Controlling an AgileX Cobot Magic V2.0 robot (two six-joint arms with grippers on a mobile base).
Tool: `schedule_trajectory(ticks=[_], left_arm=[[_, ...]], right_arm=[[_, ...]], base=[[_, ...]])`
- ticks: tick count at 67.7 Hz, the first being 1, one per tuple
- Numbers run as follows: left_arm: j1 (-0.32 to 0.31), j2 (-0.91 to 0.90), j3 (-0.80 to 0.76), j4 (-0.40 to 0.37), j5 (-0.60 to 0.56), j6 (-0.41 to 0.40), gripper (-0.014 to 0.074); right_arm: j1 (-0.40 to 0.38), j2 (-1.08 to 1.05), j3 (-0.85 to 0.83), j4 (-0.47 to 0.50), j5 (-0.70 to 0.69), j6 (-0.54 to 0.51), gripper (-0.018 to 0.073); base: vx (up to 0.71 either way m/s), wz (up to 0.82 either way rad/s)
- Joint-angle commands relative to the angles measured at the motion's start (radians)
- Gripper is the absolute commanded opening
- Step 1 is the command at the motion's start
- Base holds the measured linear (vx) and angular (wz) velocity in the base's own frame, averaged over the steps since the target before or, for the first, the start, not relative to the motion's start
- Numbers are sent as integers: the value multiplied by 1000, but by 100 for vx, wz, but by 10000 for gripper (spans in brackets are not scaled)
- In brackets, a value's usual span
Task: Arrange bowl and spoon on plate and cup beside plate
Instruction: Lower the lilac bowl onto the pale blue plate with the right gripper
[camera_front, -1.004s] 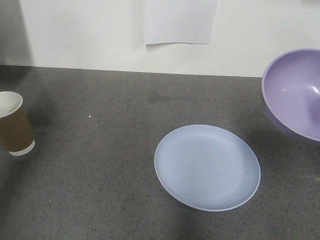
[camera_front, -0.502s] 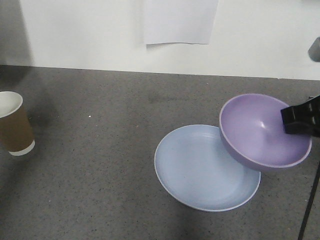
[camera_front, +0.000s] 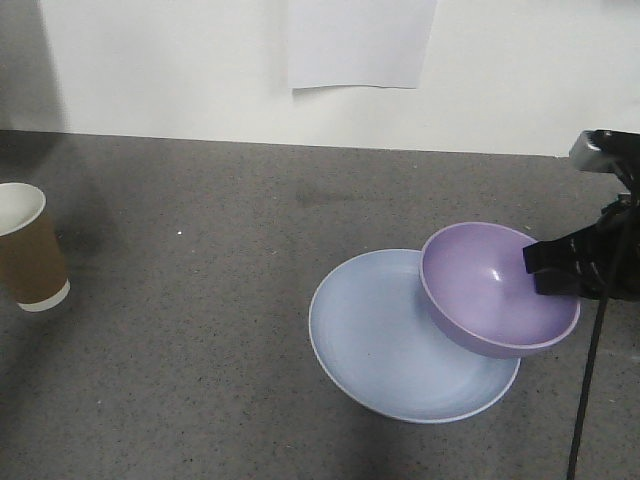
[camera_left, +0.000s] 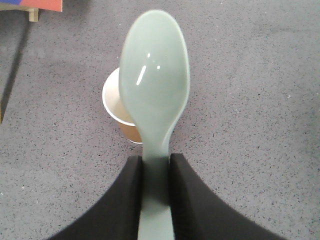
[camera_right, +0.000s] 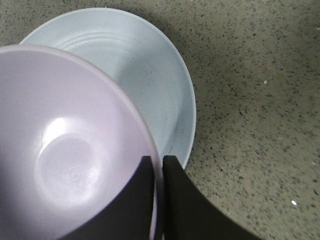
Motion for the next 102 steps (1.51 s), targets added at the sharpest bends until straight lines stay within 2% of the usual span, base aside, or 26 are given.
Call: schedule_trajectory(ticks=[1, 12, 22, 37, 46, 102], left_arm=[[0, -16, -25, -7, -51, 1, -6], [0, -16, -25, -7, -51, 1, -6], [0, -16, -25, -7, -51, 1, -6], [0, -16, -25, -7, -51, 1, -6], [0, -16, -25, -7, -51, 1, -6], [0, -16, -25, -7, -51, 1, -6]], right_arm=[[-3, 13, -27, 65, -59, -39, -6], [-3, 72, -27, 120, -93, -78, -6], [5, 104, -27, 128, -109, -80, -5], [96, 134, -27, 81, -214, -59, -5], [114, 162, -27, 53, -231, -27, -5], [118, 217, -27, 37, -249, -29, -5]], base=[[0, 0], [0, 0], [0, 0], [0, 0], [0, 0], [0, 0]])
